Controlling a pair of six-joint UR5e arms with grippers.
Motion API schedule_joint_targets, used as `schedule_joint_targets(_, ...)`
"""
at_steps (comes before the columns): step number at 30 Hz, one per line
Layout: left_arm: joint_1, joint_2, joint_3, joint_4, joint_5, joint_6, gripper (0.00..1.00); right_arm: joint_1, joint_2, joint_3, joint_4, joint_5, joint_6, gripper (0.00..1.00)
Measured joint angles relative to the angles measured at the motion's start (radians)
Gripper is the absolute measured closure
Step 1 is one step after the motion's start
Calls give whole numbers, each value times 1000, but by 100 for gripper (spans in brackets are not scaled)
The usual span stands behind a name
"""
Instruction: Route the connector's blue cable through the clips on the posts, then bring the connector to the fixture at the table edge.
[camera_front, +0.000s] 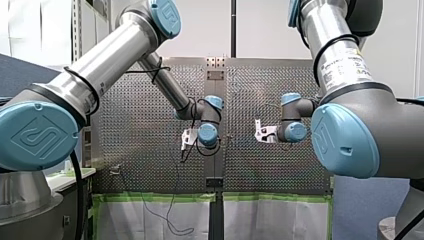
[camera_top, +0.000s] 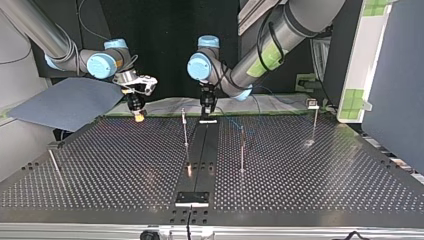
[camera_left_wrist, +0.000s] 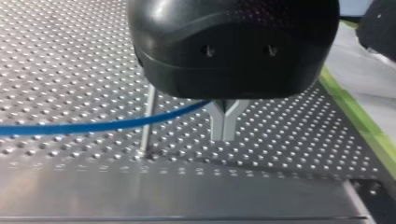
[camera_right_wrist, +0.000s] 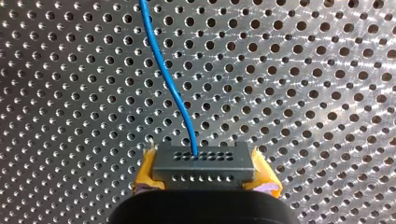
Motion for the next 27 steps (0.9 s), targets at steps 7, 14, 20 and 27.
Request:
schedule_joint_targets(7,7,12,8,-1,1,-3,100,0,0,-1,-1,0,5,100)
schedule_joint_targets(14,9,12,18,-2,2,-3,100,0,0,-2,-3,0,9,100)
schedule_joint_targets(20,10,12,22,0,4,-1,100,-2,0,-3,-8,0,12,100)
schedule_joint_targets(27,18,11,36,35,28,5,100,-7,1,-2,-24,2,25,100)
